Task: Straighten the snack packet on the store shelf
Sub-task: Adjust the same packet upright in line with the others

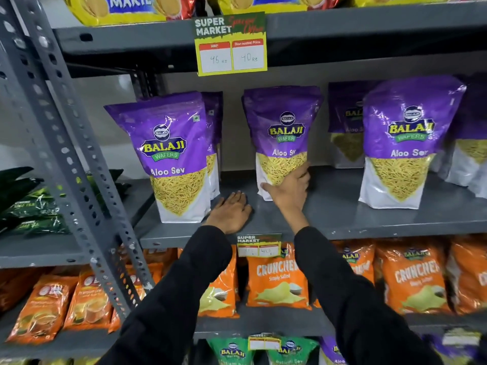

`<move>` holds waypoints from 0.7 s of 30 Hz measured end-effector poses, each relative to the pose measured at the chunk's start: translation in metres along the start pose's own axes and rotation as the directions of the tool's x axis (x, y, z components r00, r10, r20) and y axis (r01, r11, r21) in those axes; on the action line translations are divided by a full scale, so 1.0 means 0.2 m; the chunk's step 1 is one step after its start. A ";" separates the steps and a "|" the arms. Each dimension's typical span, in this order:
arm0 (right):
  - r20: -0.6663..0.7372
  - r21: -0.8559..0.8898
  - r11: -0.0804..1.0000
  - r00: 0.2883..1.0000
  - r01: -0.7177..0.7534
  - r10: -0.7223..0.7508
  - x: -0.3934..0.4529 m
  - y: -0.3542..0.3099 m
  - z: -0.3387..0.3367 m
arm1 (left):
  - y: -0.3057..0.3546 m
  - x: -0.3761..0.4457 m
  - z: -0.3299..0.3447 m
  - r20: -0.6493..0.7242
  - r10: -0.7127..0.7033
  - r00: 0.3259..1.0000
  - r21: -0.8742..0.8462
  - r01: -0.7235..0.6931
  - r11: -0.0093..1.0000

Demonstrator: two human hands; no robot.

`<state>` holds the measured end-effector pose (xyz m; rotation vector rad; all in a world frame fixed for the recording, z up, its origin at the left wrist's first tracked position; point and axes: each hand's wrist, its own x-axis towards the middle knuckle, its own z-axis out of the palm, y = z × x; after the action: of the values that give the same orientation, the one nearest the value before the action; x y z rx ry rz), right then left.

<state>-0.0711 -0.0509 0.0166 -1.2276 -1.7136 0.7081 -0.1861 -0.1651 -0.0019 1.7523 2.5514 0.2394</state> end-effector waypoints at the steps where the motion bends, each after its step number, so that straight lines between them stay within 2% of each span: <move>1: -0.003 0.001 1.000 1.000 0.013 -0.013 -0.06 0.01 -0.04 | 0.00 0.00 0.00 0.006 -0.001 1.000 0.005 0.001 1.000; 8: -0.024 -0.024 0.996 0.996 0.082 -0.083 -0.41 0.07 -0.26 | 0.03 -0.01 -0.02 0.061 -0.052 0.997 0.024 0.050 0.998; 17: 0.009 -0.025 0.993 0.993 0.114 -0.114 -0.51 0.07 -0.35 | 0.02 0.00 -0.01 0.062 -0.062 0.996 0.035 0.060 0.998; 19: 0.041 0.038 0.992 0.992 0.120 -0.121 -0.50 0.08 -0.38 | 0.02 0.00 -0.01 0.078 -0.060 0.995 0.042 0.057 0.998; 21: 0.061 0.177 0.976 0.988 0.129 -0.142 -0.50 0.11 -0.43 | 0.01 0.00 -0.03 0.099 -0.052 0.994 0.011 0.051 0.999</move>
<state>0.0262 -0.1412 0.0037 -0.9667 -1.7381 0.8086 -0.1841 -0.1655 0.0045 1.6548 2.5276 0.1361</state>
